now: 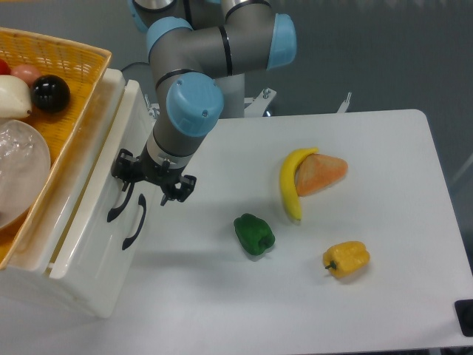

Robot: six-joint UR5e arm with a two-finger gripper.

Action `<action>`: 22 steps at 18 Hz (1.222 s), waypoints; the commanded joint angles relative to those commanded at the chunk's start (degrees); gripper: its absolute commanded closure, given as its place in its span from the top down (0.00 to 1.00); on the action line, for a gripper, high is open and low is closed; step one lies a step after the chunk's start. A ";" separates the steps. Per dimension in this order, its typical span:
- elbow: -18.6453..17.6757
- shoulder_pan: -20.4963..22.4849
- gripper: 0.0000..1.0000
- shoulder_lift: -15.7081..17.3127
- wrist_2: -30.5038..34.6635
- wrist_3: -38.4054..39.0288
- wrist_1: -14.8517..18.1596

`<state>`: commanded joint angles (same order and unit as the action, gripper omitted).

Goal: Slide open the top white drawer
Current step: 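Pull the handle outward, sliding the upper drawer open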

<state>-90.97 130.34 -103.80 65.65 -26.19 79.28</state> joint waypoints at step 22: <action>0.35 0.09 0.39 0.09 0.00 -0.26 0.09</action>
<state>-90.62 130.43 -103.71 65.65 -26.46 79.37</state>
